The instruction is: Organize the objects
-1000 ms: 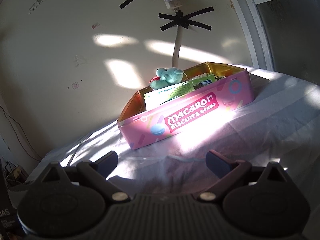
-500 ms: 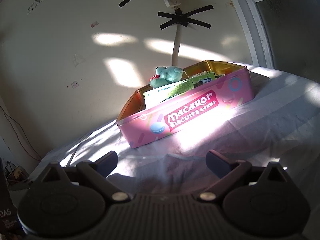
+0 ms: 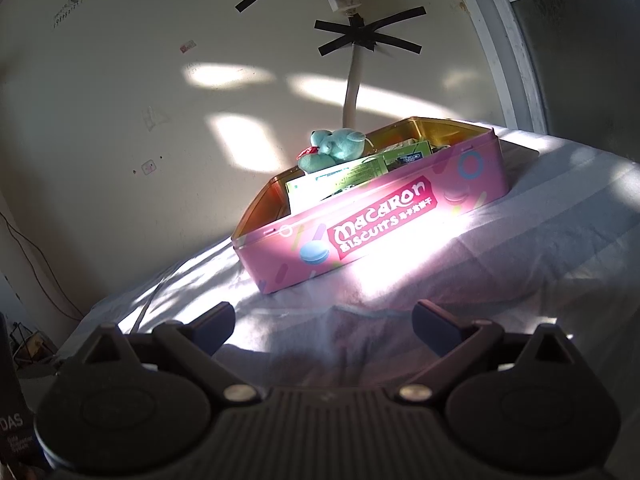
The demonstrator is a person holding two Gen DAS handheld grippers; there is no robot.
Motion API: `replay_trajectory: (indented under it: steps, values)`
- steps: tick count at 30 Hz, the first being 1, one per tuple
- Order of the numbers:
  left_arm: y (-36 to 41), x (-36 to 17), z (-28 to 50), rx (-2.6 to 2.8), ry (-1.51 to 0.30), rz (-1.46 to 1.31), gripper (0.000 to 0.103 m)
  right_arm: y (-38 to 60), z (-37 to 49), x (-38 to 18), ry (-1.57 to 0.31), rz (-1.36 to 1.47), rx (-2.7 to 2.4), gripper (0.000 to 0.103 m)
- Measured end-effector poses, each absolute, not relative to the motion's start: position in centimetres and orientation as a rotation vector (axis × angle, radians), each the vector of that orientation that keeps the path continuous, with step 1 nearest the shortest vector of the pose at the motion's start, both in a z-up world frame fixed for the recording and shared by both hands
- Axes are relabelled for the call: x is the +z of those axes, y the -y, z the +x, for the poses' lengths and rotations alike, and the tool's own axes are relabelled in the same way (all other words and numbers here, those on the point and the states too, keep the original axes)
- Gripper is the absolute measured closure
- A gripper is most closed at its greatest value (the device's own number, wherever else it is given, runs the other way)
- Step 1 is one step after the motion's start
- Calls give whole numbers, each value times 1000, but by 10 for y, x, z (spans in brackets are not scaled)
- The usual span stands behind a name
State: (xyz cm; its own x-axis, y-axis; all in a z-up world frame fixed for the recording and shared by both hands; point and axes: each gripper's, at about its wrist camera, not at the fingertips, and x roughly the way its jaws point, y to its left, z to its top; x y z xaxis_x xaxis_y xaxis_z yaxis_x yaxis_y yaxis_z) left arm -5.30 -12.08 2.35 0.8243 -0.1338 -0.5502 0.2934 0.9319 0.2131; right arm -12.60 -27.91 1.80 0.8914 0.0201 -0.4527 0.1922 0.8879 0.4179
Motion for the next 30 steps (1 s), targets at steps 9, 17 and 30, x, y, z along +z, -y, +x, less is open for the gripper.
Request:
replay_trajectory:
  steps: [9,17,30]
  values:
    - [122,23,-53,-221,-558,314,0,280,-125,18,-467,473,-90,4]
    - [124,22,-52,-212,-558,332,0,281,-125,16,-468,476,-90,4]
    - [125,23,-52,-214,-556,340,0,282,-124,15,-468,479,-90,4]
